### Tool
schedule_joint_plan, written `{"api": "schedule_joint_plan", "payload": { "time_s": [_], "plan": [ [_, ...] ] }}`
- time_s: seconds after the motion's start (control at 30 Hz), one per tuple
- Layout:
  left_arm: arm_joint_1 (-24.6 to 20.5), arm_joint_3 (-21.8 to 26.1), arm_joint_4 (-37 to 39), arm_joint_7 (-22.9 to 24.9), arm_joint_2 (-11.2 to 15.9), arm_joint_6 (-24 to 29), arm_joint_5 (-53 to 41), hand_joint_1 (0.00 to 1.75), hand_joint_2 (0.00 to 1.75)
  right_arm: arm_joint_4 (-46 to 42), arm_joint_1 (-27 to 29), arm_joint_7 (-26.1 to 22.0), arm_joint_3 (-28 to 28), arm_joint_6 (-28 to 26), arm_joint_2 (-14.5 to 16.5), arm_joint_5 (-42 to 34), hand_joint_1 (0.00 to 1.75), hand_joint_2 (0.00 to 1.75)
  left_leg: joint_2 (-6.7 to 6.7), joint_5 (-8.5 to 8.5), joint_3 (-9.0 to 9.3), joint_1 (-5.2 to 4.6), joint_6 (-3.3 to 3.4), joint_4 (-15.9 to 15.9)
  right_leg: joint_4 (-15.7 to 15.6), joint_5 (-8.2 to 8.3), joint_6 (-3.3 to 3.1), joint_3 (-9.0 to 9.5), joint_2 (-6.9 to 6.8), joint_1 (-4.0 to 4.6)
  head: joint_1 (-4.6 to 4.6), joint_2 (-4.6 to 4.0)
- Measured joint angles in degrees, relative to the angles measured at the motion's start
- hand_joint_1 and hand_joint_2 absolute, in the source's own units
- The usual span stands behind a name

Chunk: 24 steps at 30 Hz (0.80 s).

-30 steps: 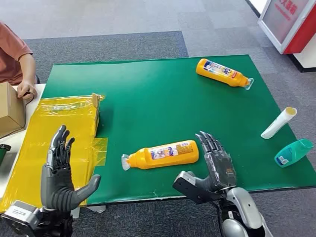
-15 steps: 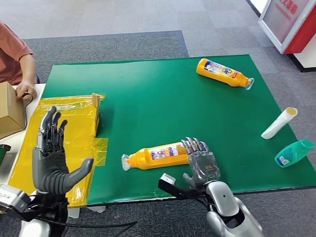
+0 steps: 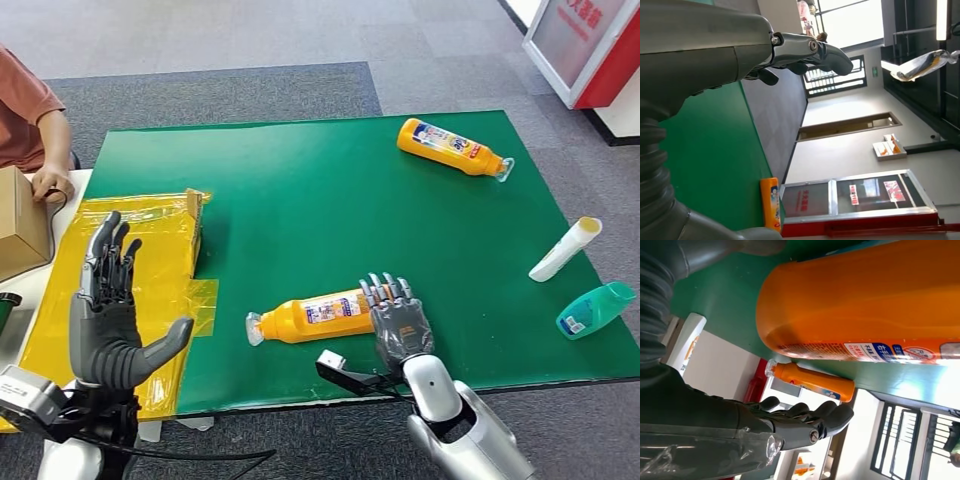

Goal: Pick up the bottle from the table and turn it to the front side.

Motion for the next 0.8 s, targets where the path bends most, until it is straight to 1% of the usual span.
{"api": "schedule_joint_plan", "payload": {
  "time_s": [0.2, 0.47, 0.6, 0.7, 0.8],
  "plan": [
    [-0.1, -0.1, 0.5, 0.0, 0.1, -0.2, 0.0, 0.0, 1.75, 3.6, -3.1, 0.2, 0.8, 0.5, 0.3, 1.3, 0.0, 1.75, 0.0, 0.0, 0.0, 0.0, 0.0, 0.0, 0.0, 0.0, 0.0, 0.0, 0.0, 0.0, -0.01, 0.0],
    [-0.2, -0.3, 1.1, 0.1, 0.3, -0.8, -0.6, 0.0, 1.75, 7.3, -5.6, 0.5, 2.0, 1.5, 0.6, 2.9, 0.0, 1.75, 0.0, 0.0, 0.0, 0.0, 0.0, 0.0, 0.0, 0.0, 0.0, -0.01, 0.0, 0.0, 0.0, 0.0],
    [-0.5, -0.3, 1.2, 0.4, 0.7, -1.1, -1.1, 0.0, 1.75, 11.1, -8.3, 0.2, 4.1, 4.1, 0.5, 3.3, 0.0, 1.75, 0.0, 0.0, 0.01, 0.0, 0.0, 0.0, 0.0, 0.0, 0.0, -0.01, 0.0, 0.0, 0.0, 0.0],
    [-0.8, -0.4, 1.2, 0.3, 1.2, -1.4, -1.8, 0.0, 1.75, 14.6, -11.2, -1.3, 6.3, 6.3, 0.1, 3.4, 0.0, 1.75, 0.03, 0.01, 0.07, 0.0, 0.0, 0.0, 0.0, 0.03, -0.02, 0.01, 0.02, 0.0, -0.01, 0.0],
    [-1.0, -0.4, 1.2, 0.0, 1.7, -1.4, -2.2, 0.0, 1.75, 17.5, -13.7, -2.6, 8.1, 7.4, -0.3, 3.4, 0.0, 1.75, 0.03, 0.02, 0.14, 0.0, 0.0, 0.0, 0.0, 0.04, -0.02, 0.08, 0.02, 0.0, 0.0, 0.0]
  ]
}}
